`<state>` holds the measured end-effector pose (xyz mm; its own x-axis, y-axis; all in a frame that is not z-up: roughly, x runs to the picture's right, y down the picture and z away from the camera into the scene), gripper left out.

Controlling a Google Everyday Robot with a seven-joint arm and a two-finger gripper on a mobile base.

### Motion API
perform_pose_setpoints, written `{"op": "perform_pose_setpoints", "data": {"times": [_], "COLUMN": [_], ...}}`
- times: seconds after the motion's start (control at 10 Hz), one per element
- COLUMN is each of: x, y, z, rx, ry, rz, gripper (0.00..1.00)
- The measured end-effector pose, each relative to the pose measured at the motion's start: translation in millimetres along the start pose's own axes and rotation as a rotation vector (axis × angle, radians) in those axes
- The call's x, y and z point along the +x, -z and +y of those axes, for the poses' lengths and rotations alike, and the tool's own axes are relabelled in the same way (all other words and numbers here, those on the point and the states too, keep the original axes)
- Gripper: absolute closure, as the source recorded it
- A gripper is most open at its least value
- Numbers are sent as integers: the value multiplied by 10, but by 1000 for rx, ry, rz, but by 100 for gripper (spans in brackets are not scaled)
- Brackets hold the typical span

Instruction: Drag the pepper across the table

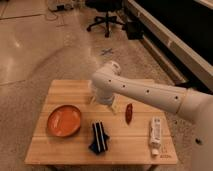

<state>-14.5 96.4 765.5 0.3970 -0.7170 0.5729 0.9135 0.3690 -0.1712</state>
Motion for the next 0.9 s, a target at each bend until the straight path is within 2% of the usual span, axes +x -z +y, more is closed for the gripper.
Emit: {"op": "perform_pose_setpoints", "data": {"times": [0.8, 0.9], "x": [10, 93], "y": [-10, -56], "z": [9, 106], "rx": [-2, -13], "ry": [-1, -6], "rz": [0, 7], "gripper": [20, 20]}}
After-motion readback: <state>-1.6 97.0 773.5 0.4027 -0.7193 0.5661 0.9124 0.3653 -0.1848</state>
